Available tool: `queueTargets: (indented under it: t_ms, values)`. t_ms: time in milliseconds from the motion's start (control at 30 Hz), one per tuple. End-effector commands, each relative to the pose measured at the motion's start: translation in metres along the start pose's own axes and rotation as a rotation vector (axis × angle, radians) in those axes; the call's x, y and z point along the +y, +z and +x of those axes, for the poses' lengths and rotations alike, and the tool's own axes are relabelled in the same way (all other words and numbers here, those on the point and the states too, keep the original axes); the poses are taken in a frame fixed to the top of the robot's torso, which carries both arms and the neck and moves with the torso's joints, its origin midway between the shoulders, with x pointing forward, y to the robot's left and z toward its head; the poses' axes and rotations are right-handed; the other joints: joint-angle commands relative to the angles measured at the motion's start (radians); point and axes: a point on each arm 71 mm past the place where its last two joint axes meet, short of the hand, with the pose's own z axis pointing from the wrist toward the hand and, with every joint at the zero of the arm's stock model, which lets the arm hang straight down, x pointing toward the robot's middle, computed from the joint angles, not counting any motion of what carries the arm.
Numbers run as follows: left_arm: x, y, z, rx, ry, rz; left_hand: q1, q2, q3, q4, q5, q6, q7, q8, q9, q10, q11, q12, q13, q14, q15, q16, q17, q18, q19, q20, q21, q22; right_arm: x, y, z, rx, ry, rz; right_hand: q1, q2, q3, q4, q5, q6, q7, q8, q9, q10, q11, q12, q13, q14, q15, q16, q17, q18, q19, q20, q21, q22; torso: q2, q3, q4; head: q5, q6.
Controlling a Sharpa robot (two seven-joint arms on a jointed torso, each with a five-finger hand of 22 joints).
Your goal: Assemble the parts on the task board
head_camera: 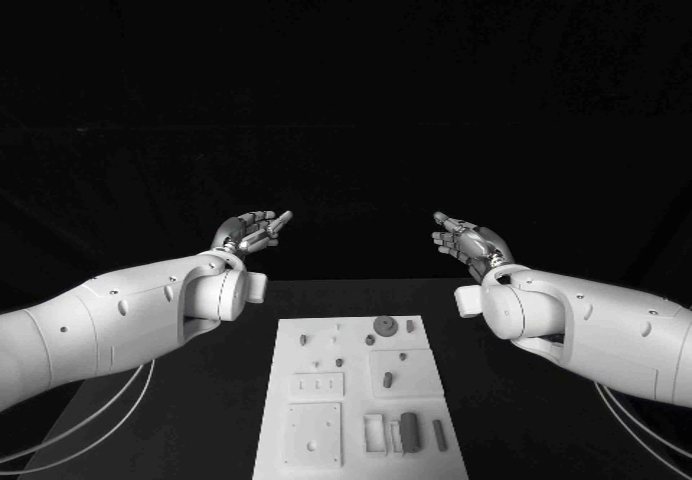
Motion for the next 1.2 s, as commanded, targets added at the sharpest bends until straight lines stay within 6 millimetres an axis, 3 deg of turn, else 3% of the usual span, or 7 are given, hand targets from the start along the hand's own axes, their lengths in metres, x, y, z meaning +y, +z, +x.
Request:
queueTargets:
  t_ms: [33,200,400,433,700,967,1200]
  values:
    - [-0.001,0.008,0.002,0.114,0.034,-0.091,0.020,0.003,-0.002,0.006,0.003,0.021,0.013,0.015,0.017,0.031,0.007,0.009,0.004,0.024,0.005,0.013,0.010,-0.015,0.020,-0.005,0.008,0.015,0.001,0.008,0.004,0.203,-0.012,0.093,0.080,-0.002,0.005,-0.049,0.009,0.075,0.113,0.054,0.048,0.091,0.013,0.021,0.010,0.074,0.015,0.048,0.044,0.026,0.038,0.010,0.023,0.136,0.000,0.0000,0.0001,0.000,0.000]
    - [-0.007,0.014,-0.005,0.115,0.055,-0.104,0.039,0.035,-0.011,0.002,0.005,0.169,0.109,0.083,0.042,0.187,0.060,0.085,0.036,0.116,0.010,0.064,0.027,0.005,0.079,-0.018,0.037,0.030,0.008,0.018,-0.007,0.249,-0.046,0.129,0.156,-0.036,0.027,-0.159,0.017,0.152,0.121,0.095,0.061,0.197,0.021,0.055,0.020,0.184,0.028,0.107,0.066,0.069,0.178,0.005,0.074,0.341,0.000,0.0000,0.0001,0.000,0.000]
    - [-0.007,0.014,-0.005,0.115,0.056,-0.104,0.116,0.062,-0.019,0.002,0.006,0.286,0.106,0.109,0.035,0.325,0.049,0.141,0.055,0.287,-0.022,0.149,0.060,0.057,0.211,-0.042,0.094,0.050,0.012,0.022,-0.012,0.267,-0.061,0.144,0.209,-0.065,0.078,-0.277,0.010,0.235,0.102,0.127,0.068,0.322,-0.014,0.087,0.033,0.323,-0.015,0.168,0.094,0.128,0.343,0.011,0.105,0.318,0.000,0.0000,0.0001,0.000,0.000]
    - [0.006,0.004,-0.009,0.224,0.033,-0.037,0.131,0.065,-0.020,0.001,0.006,0.307,0.100,0.114,0.034,0.348,0.040,0.151,0.058,0.309,-0.030,0.161,0.065,0.061,0.231,-0.048,0.103,0.052,0.007,0.031,-0.018,0.229,-0.664,-0.079,0.210,-0.066,0.085,-0.289,0.010,0.249,0.099,0.131,0.069,0.343,-0.022,0.092,0.038,0.344,-0.023,0.176,0.099,0.136,0.366,0.012,0.108,0.314,0.005,-0.0038,-0.0026,0.004,-0.020]
    - [0.006,-0.005,-0.007,0.291,0.074,-0.006,0.265,0.095,0.003,-0.015,0.004,0.436,0.051,0.142,0.031,0.481,-0.016,0.197,0.082,0.436,-0.084,0.227,0.106,0.081,0.357,-0.082,0.158,0.072,0.005,0.029,-0.007,0.288,-0.895,-0.157,0.225,-0.088,0.109,-0.312,0.009,0.316,0.087,0.144,0.077,0.529,-0.095,0.151,0.094,0.545,-0.102,0.272,0.180,0.161,0.575,-0.020,0.166,0.306,0.014,-0.0030,0.0000,0.002,-0.027]
    - [0.005,-0.023,0.000,0.340,0.072,-0.007,0.300,0.023,-0.046,0.001,0.003,0.468,0.048,0.110,0.009,0.511,-0.021,0.177,0.081,0.450,-0.090,0.226,0.129,0.070,0.380,-0.096,0.158,0.072,0.003,0.029,0.010,0.347,-1.050,-0.189,0.235,-0.107,0.068,-0.314,0.006,0.370,0.029,0.141,0.084,0.743,-0.171,0.321,0.268,0.732,-0.201,0.481,0.356,0.161,0.812,-0.105,0.288,0.346,0.040,-0.0037,0.0081,-0.006,-0.028]
    - [0.001,-0.040,0.005,0.391,0.049,-0.005,0.307,-0.013,-0.061,0.006,0.003,0.462,0.055,0.091,-0.001,0.510,-0.018,0.163,0.080,0.447,-0.088,0.220,0.136,0.063,0.383,-0.099,0.154,0.069,-0.003,0.024,0.036,0.417,-1.205,-0.196,0.245,-0.111,0.017,-0.300,0.017,0.408,0.006,0.123,0.088,0.717,-0.200,0.656,0.546,0.750,-0.272,0.787,0.570,0.161,0.925,-0.178,0.468,0.351,0.071,0.0021,0.0257,-0.012,-0.020]
